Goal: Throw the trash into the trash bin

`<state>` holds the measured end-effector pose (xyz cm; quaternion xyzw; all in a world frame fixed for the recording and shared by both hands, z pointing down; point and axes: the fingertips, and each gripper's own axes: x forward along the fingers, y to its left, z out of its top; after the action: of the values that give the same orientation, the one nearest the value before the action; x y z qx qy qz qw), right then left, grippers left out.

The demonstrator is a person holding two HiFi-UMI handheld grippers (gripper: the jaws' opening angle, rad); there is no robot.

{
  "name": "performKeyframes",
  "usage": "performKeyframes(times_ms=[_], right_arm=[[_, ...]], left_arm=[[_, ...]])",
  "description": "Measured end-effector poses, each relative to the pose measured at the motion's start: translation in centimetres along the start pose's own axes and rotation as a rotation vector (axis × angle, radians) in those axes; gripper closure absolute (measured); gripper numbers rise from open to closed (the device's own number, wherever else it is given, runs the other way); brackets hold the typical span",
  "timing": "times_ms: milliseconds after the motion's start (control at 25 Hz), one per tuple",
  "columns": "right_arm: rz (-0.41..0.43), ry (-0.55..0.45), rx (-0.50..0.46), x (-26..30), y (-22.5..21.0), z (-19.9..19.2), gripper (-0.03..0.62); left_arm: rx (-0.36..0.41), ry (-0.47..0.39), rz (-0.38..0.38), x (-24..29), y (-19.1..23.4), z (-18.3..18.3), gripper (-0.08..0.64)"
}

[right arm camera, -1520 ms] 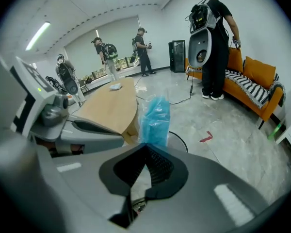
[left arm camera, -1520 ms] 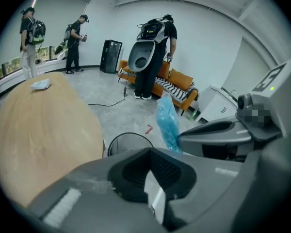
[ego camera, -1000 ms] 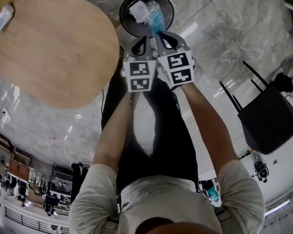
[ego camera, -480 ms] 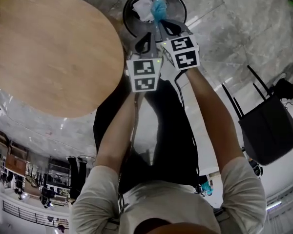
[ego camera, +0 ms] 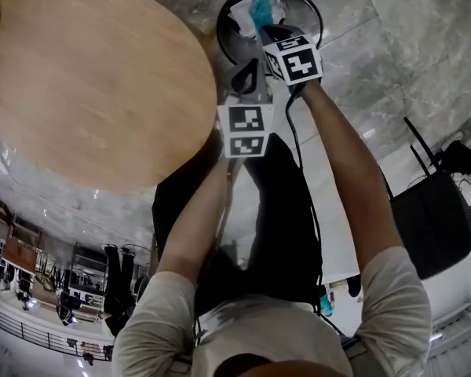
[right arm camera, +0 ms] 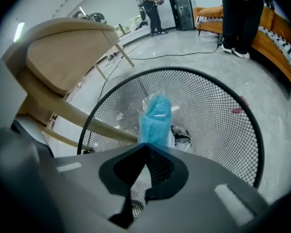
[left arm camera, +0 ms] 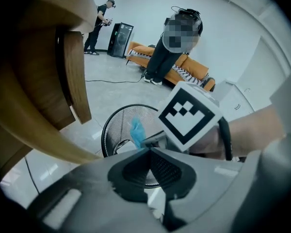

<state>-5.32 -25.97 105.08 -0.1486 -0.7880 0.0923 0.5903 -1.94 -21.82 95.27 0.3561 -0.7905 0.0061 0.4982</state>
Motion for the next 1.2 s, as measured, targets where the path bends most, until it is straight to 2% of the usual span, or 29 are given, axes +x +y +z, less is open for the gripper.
performKeyframes(times_ms=[120, 160, 200, 240, 400, 480, 640, 760, 960, 1080, 1200], right_arm=[[0.007, 0.021, 0.035, 0.7, -0.1, 0.2, 0.578], [0.012, 0.017, 0.039, 0.6, 0.0, 0.3, 0.562], [0.020, 0.011, 0.041, 0.4, 0.2, 0.5, 0.509], [0.028, 0.003, 0.043, 0.0, 0.4, 0.6, 0.491], [0.035, -0.027, 0.030, -2.3, 1.0, 0.8, 0.491], [0.014, -0.061, 0.031, -4.2, 1.0, 1.4, 0.514], [0.003, -0.176, 0.066, -10.7, 2.3, 3.3, 0.583], [0.036, -0.247, 0.093, -16.3, 4.4, 4.5, 0.583], [0.030, -0.387, 0.073, -26.8, 8.5, 7.2, 0.584], [0.034, -0.449, 0.057, -33.1, 12.5, 7.5, 0.584], [0.012, -0.525, 0.045, -38.7, 14.4, 9.7, 0.584]], left_arm=[[0.003, 0.000, -0.004, 0.0, 0.0, 0.0, 0.541], [0.003, 0.002, -0.005, -0.2, 0.0, -0.1, 0.541], [0.002, 0.004, -0.006, -0.3, 0.0, -0.1, 0.541], [0.000, 0.007, -0.009, -0.5, -0.2, -0.1, 0.541], [0.019, 0.018, -0.031, -1.8, -1.4, 0.2, 0.541], [0.042, 0.014, -0.042, -2.9, -2.1, 0.9, 0.541], [0.075, 0.003, -0.055, -6.8, -3.8, 3.1, 0.541], [0.117, -0.004, -0.072, -10.6, -5.3, 5.3, 0.541], [0.173, -0.031, -0.057, -17.0, -7.7, 10.0, 0.541], [0.165, -0.040, -0.059, -21.8, -10.1, 11.7, 0.541], [0.160, -0.099, -0.072, -25.5, -12.0, 15.4, 0.541]])
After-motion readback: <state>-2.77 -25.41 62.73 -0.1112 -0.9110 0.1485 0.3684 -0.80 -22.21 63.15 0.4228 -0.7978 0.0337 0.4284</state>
